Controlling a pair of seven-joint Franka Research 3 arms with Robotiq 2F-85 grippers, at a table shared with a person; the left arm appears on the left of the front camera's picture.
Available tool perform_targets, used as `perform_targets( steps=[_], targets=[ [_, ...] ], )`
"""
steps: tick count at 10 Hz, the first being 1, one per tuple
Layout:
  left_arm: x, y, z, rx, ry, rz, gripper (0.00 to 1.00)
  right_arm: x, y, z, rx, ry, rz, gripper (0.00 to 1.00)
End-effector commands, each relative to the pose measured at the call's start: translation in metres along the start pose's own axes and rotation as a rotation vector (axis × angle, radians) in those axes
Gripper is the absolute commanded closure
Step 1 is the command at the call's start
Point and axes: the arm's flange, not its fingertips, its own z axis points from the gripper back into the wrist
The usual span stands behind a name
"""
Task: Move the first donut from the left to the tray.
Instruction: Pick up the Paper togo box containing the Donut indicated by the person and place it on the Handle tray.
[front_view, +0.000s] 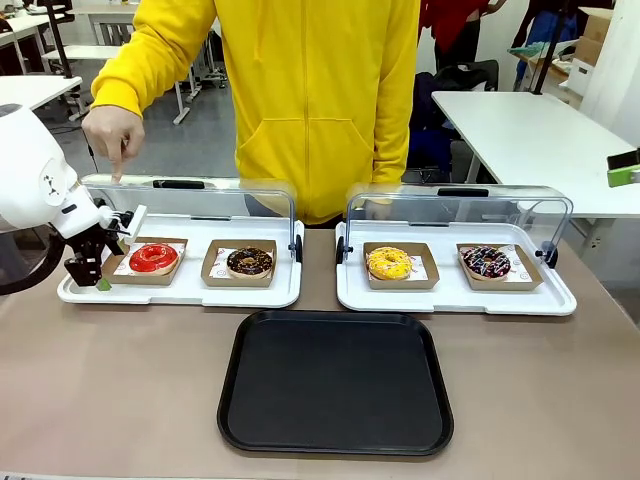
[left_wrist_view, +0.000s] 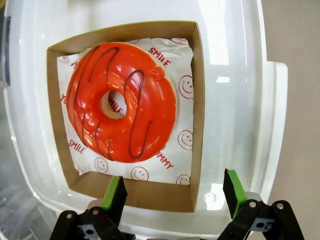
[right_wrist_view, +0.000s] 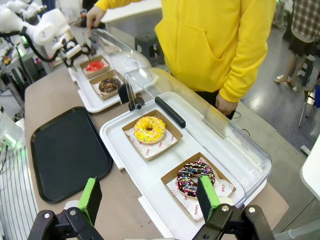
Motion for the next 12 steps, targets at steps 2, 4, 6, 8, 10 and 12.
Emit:
perform_targets(
  steps=[2, 4, 6, 8, 10, 12],
  targets=[
    [0.0025, 0.0043, -0.0048, -0.003, 0.027, -0.015, 0.0, 0.0015, -0.0015, -0.0007, 0.002, -0.026, 0.024, 0.0],
    [0.0027, 0.0044, -0.0032, -0.007, 0.028, -0.014, 0.6, 0.0015, -0.0015, -0.0007, 0.002, -0.026, 0.024, 0.0],
    [0.0031, 0.0037, -0.0022, -0.015, 0.027, -0.01, 1.0, 0.0015, -0.0015, -0.0007, 0.002, -0.026, 0.024, 0.0],
    [0.0033, 0.0031, -0.0002, -0.022, 0.03, -0.011, 1.0, 0.0015, -0.0015, -0.0007, 0.002, -0.026, 0.024, 0.0],
    [0.0037, 0.003, 0.0016, -0.038, 0.033, -0.015, 0.98, 0.0015, -0.0015, -0.0007, 0.002, -0.026, 0.024, 0.0],
    [0.0043, 0.0032, 0.0023, -0.05, 0.046, -0.025, 1.0, 0.0015, -0.0015, -0.0007, 0.002, -0.026, 0.024, 0.0]
  ],
)
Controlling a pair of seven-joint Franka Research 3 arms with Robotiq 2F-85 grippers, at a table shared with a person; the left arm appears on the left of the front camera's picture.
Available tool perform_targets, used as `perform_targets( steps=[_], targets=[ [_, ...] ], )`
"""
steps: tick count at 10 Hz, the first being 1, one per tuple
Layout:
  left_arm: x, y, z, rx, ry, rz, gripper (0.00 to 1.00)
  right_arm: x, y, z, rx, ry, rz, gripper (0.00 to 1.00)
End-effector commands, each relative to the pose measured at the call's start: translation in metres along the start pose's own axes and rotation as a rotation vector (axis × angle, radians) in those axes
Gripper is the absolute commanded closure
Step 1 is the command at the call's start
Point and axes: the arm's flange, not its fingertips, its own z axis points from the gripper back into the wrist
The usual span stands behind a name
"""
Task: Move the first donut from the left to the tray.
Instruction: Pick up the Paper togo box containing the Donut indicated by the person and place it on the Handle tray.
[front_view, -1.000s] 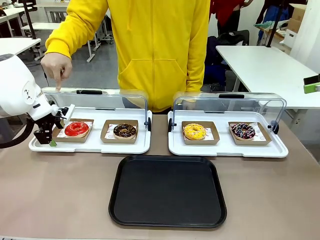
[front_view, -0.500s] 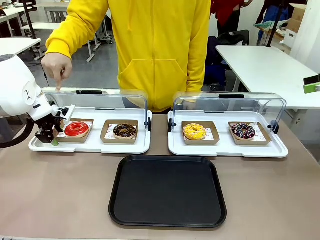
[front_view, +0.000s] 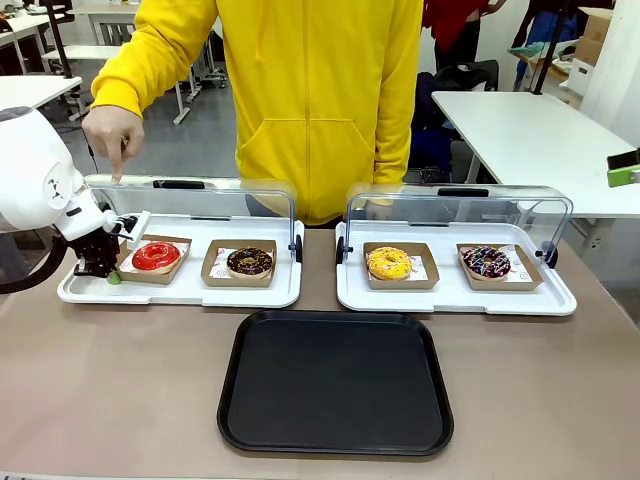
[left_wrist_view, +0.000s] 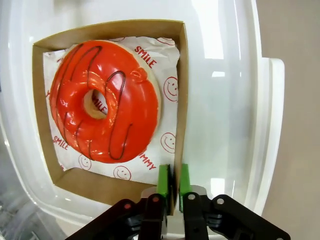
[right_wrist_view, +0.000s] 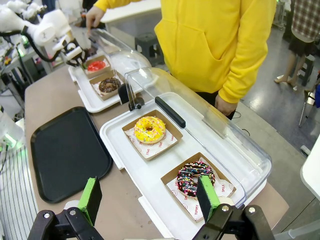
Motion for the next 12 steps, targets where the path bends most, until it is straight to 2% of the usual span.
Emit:
perform_targets(
  steps=[1, 3, 4, 5, 8, 9, 12],
  targets=[
    [0.001, 0.003, 0.006, -0.029, 0.023, 0.004, 1.0, 0.001, -0.002, -0.001, 0.002, -0.026, 0.024, 0.0],
    [0.002, 0.002, 0.005, -0.057, 0.033, -0.007, 1.0, 0.001, -0.002, -0.001, 0.002, -0.026, 0.024, 0.0],
    [0.002, 0.006, 0.003, -0.089, 0.035, 0.05, 1.0, 0.001, -0.002, -0.001, 0.002, -0.026, 0.024, 0.0],
    [0.001, 0.001, 0.001, -0.026, 0.014, -0.011, 1.0, 0.001, -0.002, -0.001, 0.002, -0.026, 0.024, 0.0],
    [0.002, 0.002, 0.002, -0.042, 0.017, 0.005, 0.98, 0.001, -0.002, -0.001, 0.002, -0.026, 0.024, 0.0],
    [0.002, 0.0, 0.014, 0.004, -0.03, 0.001, 0.98, 0.001, -0.002, -0.001, 0.002, -0.026, 0.024, 0.0],
    [0.022, -0.011, 0.055, 0.102, -0.061, 0.017, 0.98, 0.001, -0.002, -0.001, 0.002, -0.026, 0.024, 0.0]
  ],
)
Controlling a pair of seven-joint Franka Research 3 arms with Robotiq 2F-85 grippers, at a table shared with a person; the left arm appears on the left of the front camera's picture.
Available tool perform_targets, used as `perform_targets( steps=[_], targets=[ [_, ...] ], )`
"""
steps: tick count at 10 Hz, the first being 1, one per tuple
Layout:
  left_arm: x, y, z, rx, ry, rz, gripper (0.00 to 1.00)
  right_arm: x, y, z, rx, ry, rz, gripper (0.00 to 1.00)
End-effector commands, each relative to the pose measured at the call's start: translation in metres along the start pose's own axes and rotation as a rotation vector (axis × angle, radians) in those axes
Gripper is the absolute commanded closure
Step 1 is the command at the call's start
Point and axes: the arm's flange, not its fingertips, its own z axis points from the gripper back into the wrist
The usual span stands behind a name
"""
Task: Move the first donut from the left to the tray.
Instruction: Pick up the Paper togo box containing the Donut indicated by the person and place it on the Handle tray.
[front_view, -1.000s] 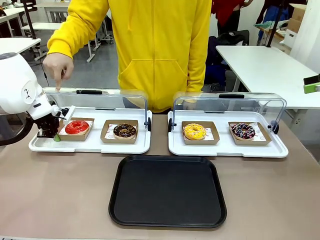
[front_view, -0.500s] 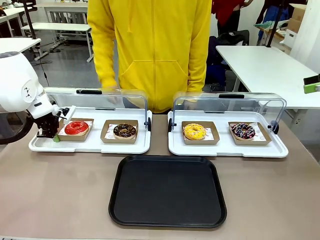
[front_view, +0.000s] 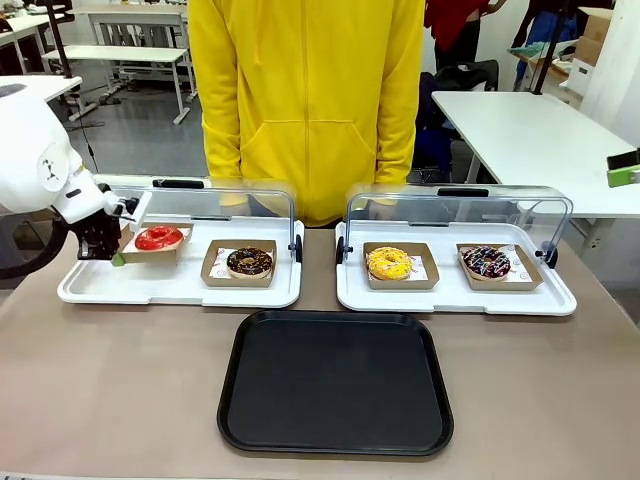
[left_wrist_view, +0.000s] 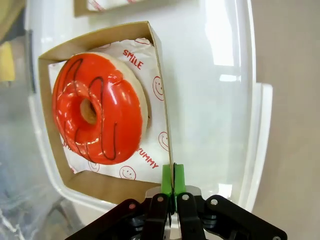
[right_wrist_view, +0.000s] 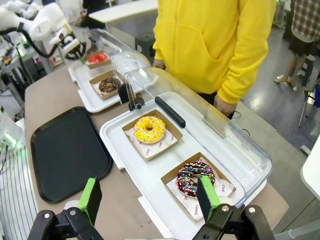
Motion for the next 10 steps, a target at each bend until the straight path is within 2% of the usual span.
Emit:
perform_targets(
  steps=[1, 5, 10],
  targets=[
    [0.009, -0.015, 0.018, 0.046, -0.035, 0.004, 0.98, 0.002, -0.001, 0.0, 0.002, -0.027, 0.024, 0.0],
    [0.066, -0.051, 0.054, 0.025, -0.077, -0.003, 0.98, 0.002, -0.001, 0.0, 0.002, -0.027, 0.024, 0.0],
    [0.156, -0.143, 0.062, 0.009, -0.131, -0.094, 0.98, 0.002, -0.001, 0.0, 0.002, -0.027, 0.024, 0.0]
  ],
)
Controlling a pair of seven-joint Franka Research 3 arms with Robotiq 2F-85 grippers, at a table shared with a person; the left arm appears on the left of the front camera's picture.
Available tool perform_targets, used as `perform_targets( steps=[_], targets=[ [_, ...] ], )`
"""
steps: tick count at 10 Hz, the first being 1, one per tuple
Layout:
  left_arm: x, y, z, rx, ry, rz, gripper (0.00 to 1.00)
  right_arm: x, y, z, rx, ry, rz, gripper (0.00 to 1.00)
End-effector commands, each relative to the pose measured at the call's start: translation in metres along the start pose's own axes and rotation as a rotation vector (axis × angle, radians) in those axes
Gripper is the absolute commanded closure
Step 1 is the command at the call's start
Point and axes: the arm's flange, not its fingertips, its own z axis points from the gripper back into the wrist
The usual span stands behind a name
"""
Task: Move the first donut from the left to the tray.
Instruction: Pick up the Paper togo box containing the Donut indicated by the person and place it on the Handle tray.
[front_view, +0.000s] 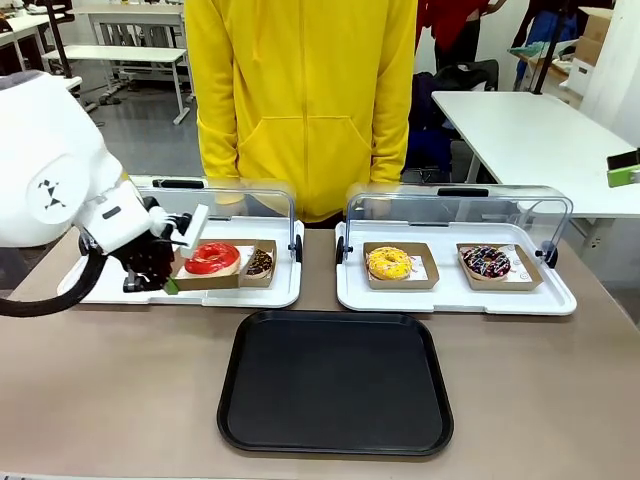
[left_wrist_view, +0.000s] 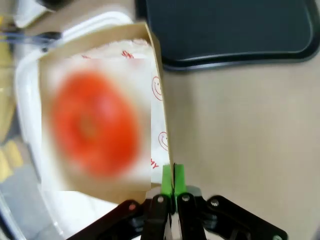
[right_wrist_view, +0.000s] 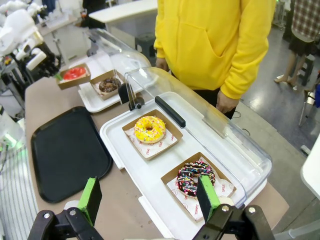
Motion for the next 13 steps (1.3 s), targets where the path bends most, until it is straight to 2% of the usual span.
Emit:
perform_targets(
  steps=[1, 2, 3, 7, 10, 13],
  targets=[
    [0.02, -0.047, 0.011, 0.047, -0.01, -0.039, 0.98, 0.002, -0.001, -0.001, 0.002, -0.027, 0.025, 0.0],
    [0.025, -0.053, 0.014, 0.053, -0.021, -0.03, 0.98, 0.002, -0.001, -0.001, 0.002, -0.027, 0.025, 0.0],
    [0.021, -0.003, 0.007, 0.015, -0.013, -0.027, 0.98, 0.002, -0.001, -0.001, 0.002, -0.027, 0.025, 0.0],
    [0.027, -0.005, 0.01, 0.015, -0.021, -0.025, 0.98, 0.002, -0.001, -0.001, 0.002, -0.027, 0.025, 0.0],
    [0.113, -0.046, -0.008, 0.005, 0.091, -0.004, 0.98, 0.002, -0.001, -0.001, 0.002, -0.027, 0.025, 0.0],
    [0.171, -0.082, -0.018, 0.032, 0.087, 0.074, 0.98, 0.002, -0.001, -0.001, 0.002, -0.027, 0.025, 0.0]
  ],
)
